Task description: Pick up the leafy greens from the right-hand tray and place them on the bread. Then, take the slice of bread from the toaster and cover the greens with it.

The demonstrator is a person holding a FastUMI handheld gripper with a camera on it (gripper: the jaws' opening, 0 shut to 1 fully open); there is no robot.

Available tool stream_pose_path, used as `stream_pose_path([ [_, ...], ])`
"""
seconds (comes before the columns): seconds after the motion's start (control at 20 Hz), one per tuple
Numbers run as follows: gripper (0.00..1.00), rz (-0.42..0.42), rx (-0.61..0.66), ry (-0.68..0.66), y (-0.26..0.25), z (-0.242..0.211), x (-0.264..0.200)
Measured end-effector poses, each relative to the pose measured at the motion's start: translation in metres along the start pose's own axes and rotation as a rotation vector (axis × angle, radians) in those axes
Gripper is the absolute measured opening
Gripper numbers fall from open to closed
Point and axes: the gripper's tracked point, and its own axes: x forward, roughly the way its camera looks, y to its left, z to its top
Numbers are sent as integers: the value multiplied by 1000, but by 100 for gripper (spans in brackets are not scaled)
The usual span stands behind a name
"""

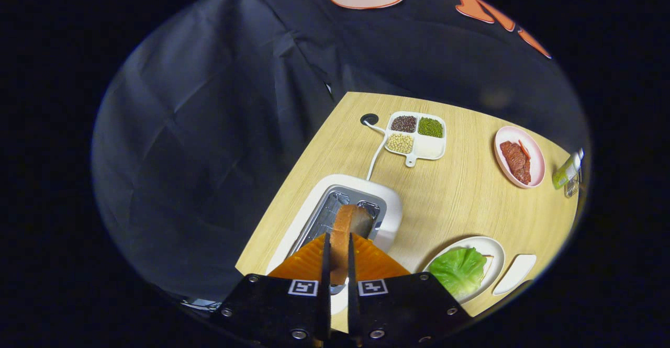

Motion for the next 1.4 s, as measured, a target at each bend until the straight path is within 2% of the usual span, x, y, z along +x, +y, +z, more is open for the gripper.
stream_pose_path([
  [0.45, 13, 159, -23, -156, -7, -1, -71],
  [0.8, 13, 193, -11, -243, -47, -17, -117],
  [1.0, 13, 201, 13, -246, -83, -37, -118],
  [1.4, 13, 226, 59, -184, -138, -82, -81],
])
